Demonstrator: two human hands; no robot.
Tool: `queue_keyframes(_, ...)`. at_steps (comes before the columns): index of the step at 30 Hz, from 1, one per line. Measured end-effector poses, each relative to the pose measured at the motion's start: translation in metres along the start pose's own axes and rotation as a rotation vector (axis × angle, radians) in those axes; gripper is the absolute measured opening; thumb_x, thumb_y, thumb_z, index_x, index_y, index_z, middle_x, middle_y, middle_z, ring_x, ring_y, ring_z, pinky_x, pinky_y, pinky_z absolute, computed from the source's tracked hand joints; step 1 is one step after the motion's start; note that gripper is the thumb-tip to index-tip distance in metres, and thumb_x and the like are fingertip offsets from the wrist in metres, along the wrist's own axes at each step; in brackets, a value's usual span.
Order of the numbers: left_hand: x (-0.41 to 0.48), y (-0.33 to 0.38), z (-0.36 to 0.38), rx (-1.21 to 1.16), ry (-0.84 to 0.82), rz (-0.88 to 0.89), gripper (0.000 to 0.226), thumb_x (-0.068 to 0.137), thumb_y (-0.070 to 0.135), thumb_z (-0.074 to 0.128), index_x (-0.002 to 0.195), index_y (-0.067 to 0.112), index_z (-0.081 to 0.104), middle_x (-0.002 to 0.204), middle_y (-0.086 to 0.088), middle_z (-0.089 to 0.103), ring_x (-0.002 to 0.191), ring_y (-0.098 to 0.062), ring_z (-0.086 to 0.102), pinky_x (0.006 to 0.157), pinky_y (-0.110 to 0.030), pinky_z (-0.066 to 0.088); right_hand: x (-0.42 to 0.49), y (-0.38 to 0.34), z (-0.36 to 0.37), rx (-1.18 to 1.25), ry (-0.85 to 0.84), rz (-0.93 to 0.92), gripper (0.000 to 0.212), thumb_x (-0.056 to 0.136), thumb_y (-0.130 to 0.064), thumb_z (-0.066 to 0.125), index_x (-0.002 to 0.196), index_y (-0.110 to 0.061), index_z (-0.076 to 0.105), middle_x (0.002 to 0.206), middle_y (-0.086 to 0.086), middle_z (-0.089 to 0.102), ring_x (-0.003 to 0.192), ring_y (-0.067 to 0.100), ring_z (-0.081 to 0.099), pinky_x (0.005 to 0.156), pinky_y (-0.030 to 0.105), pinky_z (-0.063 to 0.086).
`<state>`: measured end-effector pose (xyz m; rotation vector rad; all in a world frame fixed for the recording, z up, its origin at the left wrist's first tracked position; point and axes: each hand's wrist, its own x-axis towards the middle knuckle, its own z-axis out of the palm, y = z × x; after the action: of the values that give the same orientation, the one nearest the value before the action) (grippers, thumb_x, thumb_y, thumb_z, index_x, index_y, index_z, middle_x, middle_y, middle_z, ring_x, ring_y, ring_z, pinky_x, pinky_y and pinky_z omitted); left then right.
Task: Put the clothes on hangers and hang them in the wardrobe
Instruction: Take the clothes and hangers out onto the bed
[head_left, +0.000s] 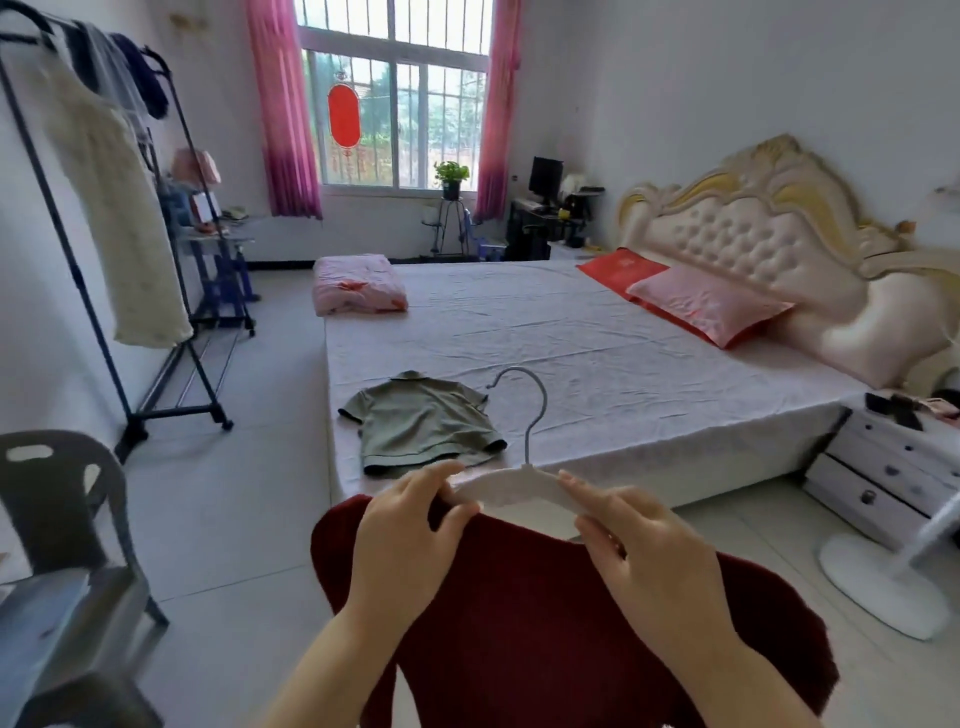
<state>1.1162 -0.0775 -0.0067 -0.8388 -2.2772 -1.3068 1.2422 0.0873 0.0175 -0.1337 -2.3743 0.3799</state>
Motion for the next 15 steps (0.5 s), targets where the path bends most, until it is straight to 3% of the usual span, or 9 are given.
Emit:
queue_keyframes(5,0.072,-0.043,0.048,0.061,0.025,-0.102,0.037,0.071,0.023,0.078,0.105,0.024,0.066,0.074,0.019,0.060,0.069,0.002,0.055,0.070,-0.009,0.037,0.082,0.062,0.064,0.066,-0.051,-0.022,0.052,0.066,-0.014,0.083,0.112,-0.031,0.067,0.074,-0.014,0.061,0.054,-0.004,0.049,0.050,0.005,0.036)
queue_keyframes(10,0.140,-0.082,0.084,0.111,0.078,-0.167,0.038,0.068,0.021,0.080,0.103,0.021,0.067,0.072,0.021,0.055,0.067,0.003,0.053,0.067,-0.011,0.038,0.161,0.109,0.123,0.116,-0.064,-0.071,0.050,0.069,-0.013,0.081,0.113,-0.032,0.067,0.075,-0.011,0.062,0.053,0.002,0.053,0.046,0.015,0.045)
queue_keyframes(15,0.200,-0.135,0.115,0.119,0.087,-0.220,0.038,0.067,0.020,0.081,0.103,0.021,0.067,0.071,0.024,0.053,0.065,0.006,0.052,0.066,-0.011,0.039,0.226,0.145,0.191,0.183,-0.106,-0.085,0.050,0.070,-0.012,0.080,0.114,-0.034,0.066,0.078,-0.012,0.064,0.057,0.003,0.057,0.050,0.016,0.048)
